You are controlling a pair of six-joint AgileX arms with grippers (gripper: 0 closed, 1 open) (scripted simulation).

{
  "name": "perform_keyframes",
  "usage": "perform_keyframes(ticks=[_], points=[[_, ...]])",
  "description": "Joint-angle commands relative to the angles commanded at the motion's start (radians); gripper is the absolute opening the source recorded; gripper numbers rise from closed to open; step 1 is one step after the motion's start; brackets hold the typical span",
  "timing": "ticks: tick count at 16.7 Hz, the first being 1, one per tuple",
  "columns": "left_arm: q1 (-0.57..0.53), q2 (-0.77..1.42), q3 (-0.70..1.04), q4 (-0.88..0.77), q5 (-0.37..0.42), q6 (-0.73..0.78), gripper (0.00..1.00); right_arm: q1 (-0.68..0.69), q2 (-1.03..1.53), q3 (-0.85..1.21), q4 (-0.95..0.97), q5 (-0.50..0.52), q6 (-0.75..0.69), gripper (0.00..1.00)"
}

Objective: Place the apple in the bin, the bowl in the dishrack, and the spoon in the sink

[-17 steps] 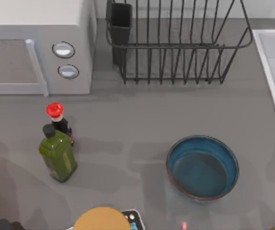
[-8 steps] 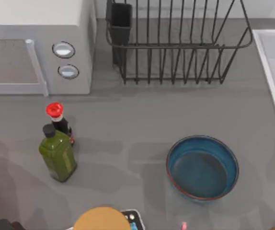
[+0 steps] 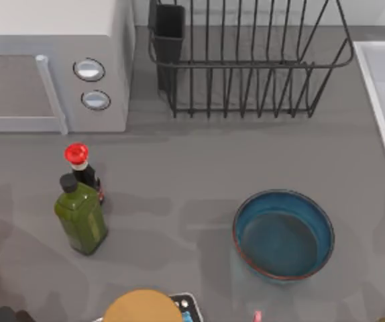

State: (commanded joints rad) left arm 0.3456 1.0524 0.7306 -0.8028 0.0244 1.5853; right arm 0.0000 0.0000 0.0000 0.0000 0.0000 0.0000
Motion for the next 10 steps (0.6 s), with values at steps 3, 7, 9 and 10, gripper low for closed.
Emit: perform_keyframes(ticks=[3, 7, 9, 10], points=[[-0.062, -0.193, -0.132, 0.146, -0.004, -0.321, 1.0, 0.0, 0.0, 0.0, 0.0, 0.0, 0.0, 1.0], [-0.155, -0.475, -0.326, 0.36, -0.011, -0.79, 1.0, 0.0, 0.0, 0.0, 0.0, 0.0, 0.0, 1.0], [-0.2, -0.614, -0.423, 0.466, -0.014, -1.013, 1.0, 0.0, 0.0, 0.0, 0.0, 0.0, 0.0, 1.0], [-0.222, -0.68, -0.47, 0.518, -0.016, -1.116, 1.0, 0.0, 0.0, 0.0, 0.0, 0.0, 0.0, 1.0]])
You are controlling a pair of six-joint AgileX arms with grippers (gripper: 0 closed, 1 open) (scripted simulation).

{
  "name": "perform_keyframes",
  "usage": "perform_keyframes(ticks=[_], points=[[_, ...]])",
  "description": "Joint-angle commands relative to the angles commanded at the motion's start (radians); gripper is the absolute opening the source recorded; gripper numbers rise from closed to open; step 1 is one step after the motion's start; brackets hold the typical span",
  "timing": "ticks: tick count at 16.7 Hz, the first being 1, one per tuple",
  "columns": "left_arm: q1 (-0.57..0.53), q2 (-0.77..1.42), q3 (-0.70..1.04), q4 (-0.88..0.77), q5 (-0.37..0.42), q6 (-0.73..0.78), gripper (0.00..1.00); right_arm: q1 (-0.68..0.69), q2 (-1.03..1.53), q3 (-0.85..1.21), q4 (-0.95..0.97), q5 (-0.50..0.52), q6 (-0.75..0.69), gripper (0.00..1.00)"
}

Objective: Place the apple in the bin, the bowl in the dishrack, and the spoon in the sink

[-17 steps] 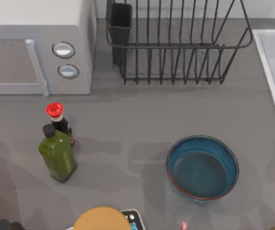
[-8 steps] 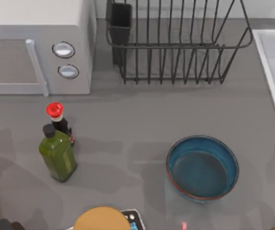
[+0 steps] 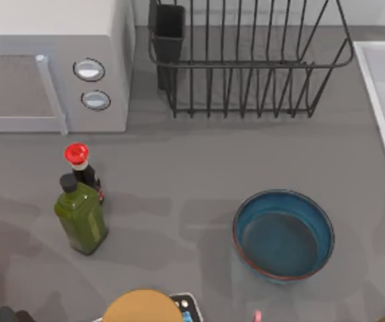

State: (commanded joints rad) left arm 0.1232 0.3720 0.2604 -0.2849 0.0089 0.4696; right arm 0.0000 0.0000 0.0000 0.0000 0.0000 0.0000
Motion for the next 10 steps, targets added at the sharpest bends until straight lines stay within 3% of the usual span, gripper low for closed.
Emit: perform_keyframes(ticks=[5, 10], points=[[-0.091, -0.277, -0.193, 0.211, -0.007, -0.366, 1.0, 0.0, 0.0, 0.0, 0.0, 0.0, 0.0, 1.0], [-0.123, -0.372, -0.26, 0.285, -0.009, -0.47, 1.0, 0.0, 0.0, 0.0, 0.0, 0.0, 0.0, 1.0]])
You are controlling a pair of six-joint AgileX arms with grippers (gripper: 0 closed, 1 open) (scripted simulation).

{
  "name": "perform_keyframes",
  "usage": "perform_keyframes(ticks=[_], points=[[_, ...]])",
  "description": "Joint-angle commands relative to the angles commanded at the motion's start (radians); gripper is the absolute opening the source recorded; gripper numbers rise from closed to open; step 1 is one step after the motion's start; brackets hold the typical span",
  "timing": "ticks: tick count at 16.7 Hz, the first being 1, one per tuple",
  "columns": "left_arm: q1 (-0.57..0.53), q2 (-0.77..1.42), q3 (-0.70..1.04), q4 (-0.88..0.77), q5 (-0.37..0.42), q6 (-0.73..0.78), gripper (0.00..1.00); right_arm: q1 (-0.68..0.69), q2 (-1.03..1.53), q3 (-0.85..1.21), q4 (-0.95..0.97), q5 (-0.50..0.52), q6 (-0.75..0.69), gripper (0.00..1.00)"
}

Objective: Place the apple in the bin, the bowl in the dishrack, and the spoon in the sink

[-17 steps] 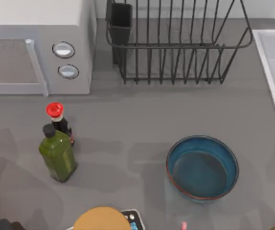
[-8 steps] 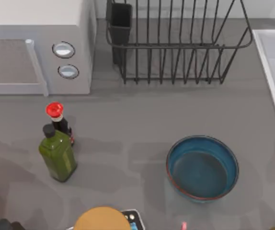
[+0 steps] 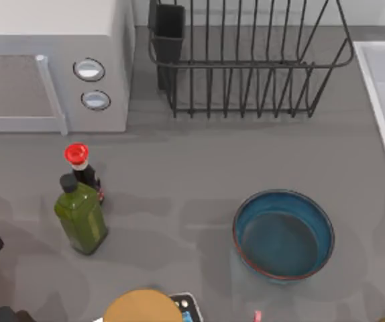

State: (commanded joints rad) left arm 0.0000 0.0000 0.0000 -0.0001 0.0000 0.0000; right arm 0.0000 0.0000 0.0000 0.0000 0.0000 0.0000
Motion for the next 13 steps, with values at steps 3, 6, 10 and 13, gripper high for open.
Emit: perform_keyframes(ticks=[3, 6, 10, 13], points=[[0.0, 0.0, 0.0, 0.0, 0.0, 0.0, 1.0, 0.0, 0.0, 0.0, 0.0, 0.0, 0.0, 1.0], [0.0, 0.0, 0.0, 0.0, 0.0, 0.0, 1.0, 0.008, 0.03, 0.024, -0.025, 0.001, 0.011, 1.0], [0.0, 0.0, 0.0, 0.0, 0.0, 0.0, 1.0, 0.062, 0.217, 0.173, -0.161, 0.003, 0.068, 1.0], [0.0, 0.0, 0.0, 0.0, 0.0, 0.0, 1.0, 0.125, 0.446, 0.343, -0.312, 0.002, 0.131, 1.0]])
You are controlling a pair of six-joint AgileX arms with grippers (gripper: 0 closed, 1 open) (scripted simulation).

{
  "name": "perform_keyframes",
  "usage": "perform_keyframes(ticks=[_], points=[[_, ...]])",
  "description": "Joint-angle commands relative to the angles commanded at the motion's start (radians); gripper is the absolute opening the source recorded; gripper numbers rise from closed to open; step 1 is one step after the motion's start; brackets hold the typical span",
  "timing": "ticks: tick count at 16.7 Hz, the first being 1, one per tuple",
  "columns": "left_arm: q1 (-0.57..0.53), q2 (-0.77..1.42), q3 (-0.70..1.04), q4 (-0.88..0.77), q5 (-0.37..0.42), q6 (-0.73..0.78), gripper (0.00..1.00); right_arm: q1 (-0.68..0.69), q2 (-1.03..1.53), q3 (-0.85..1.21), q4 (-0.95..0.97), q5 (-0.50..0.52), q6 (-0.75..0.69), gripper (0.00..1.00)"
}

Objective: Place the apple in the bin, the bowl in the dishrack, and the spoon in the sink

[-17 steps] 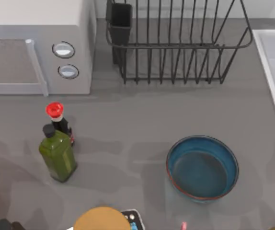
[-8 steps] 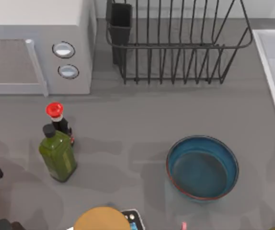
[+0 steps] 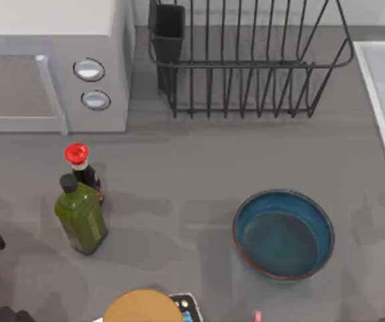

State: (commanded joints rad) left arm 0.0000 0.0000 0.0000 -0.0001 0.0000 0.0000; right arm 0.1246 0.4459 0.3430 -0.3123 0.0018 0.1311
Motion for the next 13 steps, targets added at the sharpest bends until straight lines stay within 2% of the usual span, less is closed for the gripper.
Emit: perform_keyframes(ticks=[13], points=[[0.0, 0.0, 0.0, 0.0, 0.0, 0.0, 1.0, 0.296, 1.016, 0.803, -0.71, 0.0, 0.297, 1.0]])
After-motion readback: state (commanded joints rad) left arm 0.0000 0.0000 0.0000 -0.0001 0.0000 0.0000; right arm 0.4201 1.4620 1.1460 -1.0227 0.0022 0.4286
